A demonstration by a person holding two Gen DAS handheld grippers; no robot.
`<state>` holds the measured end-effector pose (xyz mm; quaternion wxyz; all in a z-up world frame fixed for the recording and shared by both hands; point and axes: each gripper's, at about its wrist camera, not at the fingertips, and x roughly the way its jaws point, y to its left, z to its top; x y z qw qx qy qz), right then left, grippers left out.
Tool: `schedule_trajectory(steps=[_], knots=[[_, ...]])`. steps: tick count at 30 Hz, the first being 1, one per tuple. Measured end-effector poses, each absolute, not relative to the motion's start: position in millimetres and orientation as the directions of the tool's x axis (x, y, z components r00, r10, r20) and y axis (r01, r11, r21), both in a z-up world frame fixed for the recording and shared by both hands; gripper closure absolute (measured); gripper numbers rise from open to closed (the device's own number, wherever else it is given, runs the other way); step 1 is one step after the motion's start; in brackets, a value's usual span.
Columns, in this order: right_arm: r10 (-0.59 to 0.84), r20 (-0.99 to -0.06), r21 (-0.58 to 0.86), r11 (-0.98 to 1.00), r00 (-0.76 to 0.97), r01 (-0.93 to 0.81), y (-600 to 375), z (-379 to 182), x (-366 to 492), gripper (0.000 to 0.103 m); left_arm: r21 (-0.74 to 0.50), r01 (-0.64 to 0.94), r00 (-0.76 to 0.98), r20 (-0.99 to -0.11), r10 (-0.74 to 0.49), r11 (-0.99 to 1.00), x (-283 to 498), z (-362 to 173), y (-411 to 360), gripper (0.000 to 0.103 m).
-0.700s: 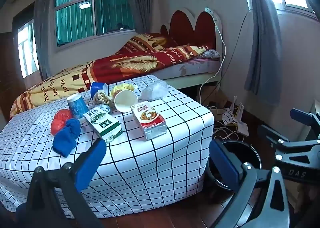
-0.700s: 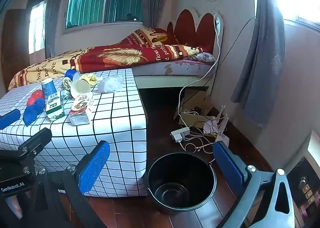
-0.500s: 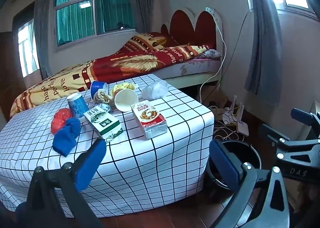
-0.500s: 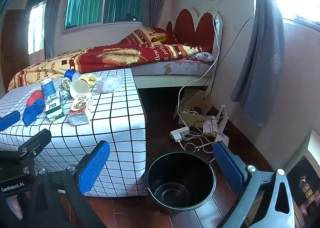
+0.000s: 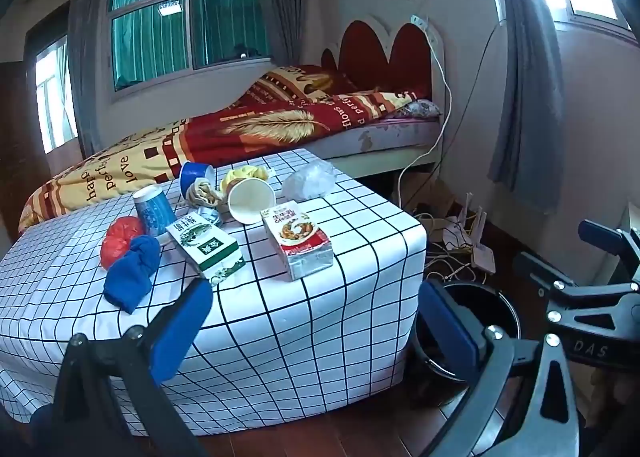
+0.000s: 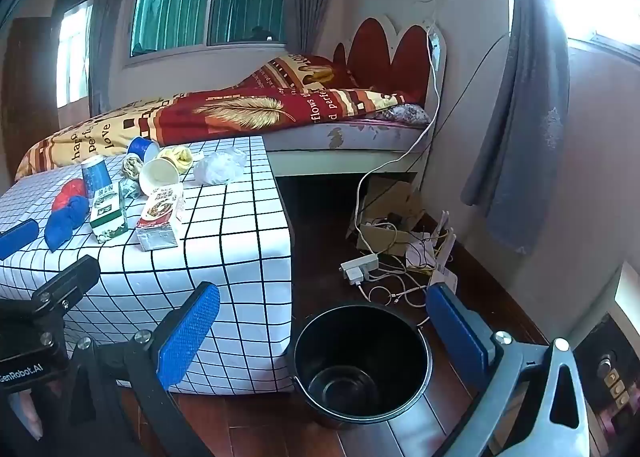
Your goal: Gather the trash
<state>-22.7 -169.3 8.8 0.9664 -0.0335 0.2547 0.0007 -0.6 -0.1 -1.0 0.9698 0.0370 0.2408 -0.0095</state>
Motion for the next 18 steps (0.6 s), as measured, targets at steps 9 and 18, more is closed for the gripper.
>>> schedule_trajectory(steps=[9, 18], knots=[[-0.015, -0.496, -0.066, 0.998, 0.868, -0.020, -169.7, 8.6, -22.1, 0.000, 0.067, 0.038, 0.884, -0.468, -0.002, 0.997, -0.5, -1.1, -0.1, 0.000], [-0.016, -0.497, -0.066, 0.998, 0.867, -0.020, -169.2, 6.7, -21.5, 0.000, 0.066, 0.038, 0.882, -0.470, -0.003, 0.997, -1.3, 0.0, 0.0, 0.000]])
